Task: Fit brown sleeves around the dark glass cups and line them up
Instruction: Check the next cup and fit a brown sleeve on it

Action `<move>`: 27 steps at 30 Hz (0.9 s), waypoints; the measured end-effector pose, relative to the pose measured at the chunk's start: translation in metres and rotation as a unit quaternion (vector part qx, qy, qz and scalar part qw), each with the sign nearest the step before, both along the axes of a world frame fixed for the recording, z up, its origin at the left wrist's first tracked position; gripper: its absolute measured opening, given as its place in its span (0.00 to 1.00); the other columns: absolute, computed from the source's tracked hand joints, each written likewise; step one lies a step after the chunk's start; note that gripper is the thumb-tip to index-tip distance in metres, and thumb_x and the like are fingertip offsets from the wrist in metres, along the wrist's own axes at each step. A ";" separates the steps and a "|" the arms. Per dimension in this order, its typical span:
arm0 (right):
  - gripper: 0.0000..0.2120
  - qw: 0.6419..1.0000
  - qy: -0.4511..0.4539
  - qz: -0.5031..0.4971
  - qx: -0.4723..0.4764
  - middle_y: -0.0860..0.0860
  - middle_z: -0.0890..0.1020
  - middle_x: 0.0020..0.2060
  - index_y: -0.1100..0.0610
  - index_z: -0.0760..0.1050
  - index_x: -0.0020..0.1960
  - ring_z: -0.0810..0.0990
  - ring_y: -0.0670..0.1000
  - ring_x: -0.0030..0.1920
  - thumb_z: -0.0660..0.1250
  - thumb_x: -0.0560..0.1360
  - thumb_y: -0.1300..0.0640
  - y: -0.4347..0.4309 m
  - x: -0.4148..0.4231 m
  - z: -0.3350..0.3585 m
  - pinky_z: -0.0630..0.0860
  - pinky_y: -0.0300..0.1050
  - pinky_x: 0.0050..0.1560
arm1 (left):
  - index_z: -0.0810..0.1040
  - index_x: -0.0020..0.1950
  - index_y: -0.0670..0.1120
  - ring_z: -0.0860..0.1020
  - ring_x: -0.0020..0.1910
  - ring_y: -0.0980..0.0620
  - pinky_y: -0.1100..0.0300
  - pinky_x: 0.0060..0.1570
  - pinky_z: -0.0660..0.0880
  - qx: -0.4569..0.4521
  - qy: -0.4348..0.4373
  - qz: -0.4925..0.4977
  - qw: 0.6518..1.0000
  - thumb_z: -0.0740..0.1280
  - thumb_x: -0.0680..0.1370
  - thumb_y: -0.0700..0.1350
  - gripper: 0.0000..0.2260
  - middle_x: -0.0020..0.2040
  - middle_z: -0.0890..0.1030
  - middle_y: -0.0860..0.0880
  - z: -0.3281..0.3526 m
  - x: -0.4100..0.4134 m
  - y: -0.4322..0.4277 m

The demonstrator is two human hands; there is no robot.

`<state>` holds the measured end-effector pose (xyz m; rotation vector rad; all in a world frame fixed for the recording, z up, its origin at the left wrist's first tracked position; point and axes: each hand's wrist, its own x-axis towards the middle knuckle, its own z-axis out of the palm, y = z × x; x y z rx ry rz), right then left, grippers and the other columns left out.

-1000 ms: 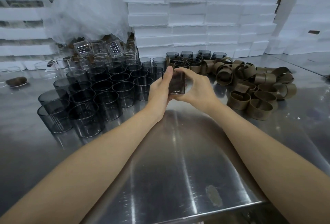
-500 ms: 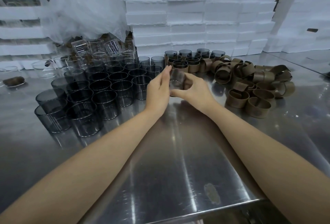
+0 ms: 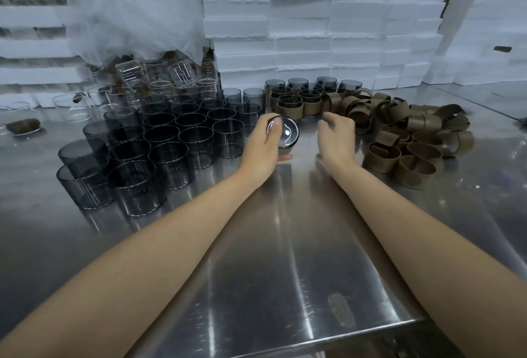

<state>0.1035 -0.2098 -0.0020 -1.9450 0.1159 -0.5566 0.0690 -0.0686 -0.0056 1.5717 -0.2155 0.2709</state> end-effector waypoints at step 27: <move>0.33 0.963 0.052 0.024 0.264 0.53 0.77 0.59 0.50 0.57 0.78 0.81 0.46 0.49 0.57 0.77 0.69 -0.031 0.027 0.000 0.82 0.46 0.49 | 0.75 0.67 0.45 0.72 0.62 0.51 0.52 0.44 0.83 -0.068 0.029 -0.016 0.997 0.62 0.83 0.42 0.13 0.68 0.72 0.45 0.003 0.001 0.009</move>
